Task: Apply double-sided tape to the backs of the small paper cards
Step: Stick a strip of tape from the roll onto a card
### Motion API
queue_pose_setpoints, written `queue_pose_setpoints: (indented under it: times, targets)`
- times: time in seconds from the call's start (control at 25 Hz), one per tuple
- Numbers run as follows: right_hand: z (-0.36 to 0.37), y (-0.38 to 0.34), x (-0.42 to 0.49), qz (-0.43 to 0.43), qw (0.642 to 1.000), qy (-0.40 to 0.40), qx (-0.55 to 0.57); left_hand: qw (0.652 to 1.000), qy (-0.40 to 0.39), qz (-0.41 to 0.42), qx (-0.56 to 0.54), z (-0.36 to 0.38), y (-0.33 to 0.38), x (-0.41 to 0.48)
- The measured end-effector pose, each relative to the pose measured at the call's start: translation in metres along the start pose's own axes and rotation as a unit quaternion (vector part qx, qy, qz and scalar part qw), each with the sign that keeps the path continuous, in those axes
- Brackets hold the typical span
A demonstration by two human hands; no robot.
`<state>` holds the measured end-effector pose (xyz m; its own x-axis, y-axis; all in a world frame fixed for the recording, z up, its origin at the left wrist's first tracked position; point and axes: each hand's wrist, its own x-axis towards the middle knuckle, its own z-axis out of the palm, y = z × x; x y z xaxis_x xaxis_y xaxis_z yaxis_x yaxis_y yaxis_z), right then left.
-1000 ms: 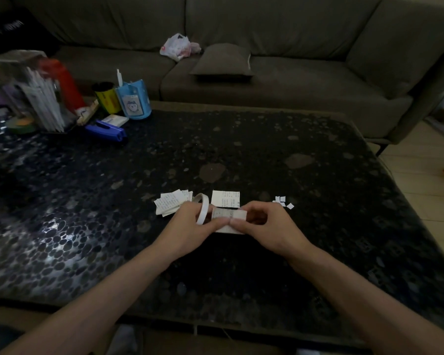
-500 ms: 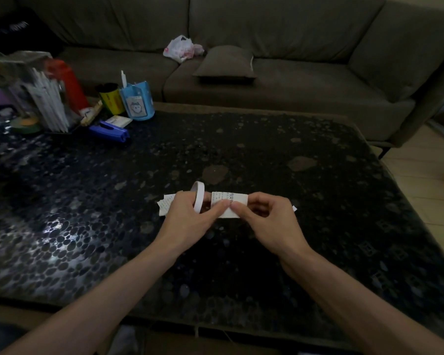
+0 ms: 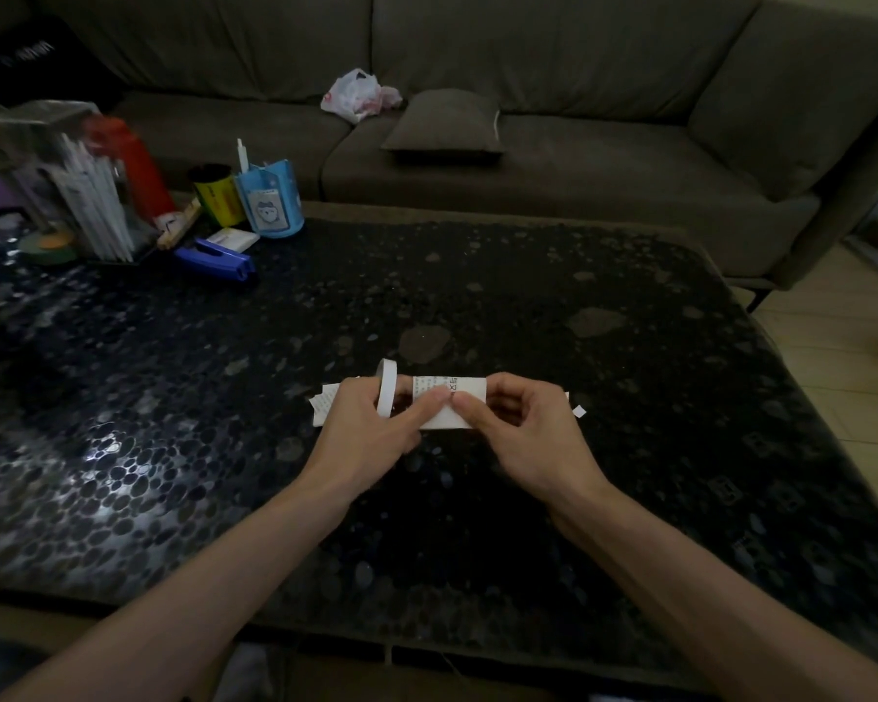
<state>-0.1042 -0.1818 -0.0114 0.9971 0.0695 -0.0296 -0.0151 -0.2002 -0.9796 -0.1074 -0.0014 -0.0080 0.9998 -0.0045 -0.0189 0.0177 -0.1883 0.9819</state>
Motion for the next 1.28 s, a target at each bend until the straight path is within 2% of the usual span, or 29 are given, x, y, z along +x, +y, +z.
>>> queue_pose_setpoints:
  times: [0.16,0.8,1.12,1.28]
  targets:
    - [0.0014,-0.0008,-0.0011,-0.009,1.000,0.005,0.010,1.000,0.010,0.021,0.001,0.0012,0.0035,0.0010]
    - [-0.0018,-0.0028,0.0015,-0.010,0.999,0.022,0.023,0.999,-0.020,0.004,-0.036,0.0004,0.0031,0.0016]
    - [-0.0016,-0.0038,0.0003,0.002,0.999,0.003,0.032,1.000,-0.009,-0.006,-0.029,0.0001,0.0054,0.0032]
    - [-0.0040,-0.0036,0.0010,-0.002,1.000,-0.005,0.010,0.998,-0.028,-0.013,-0.050,0.0014,0.0073,0.0005]
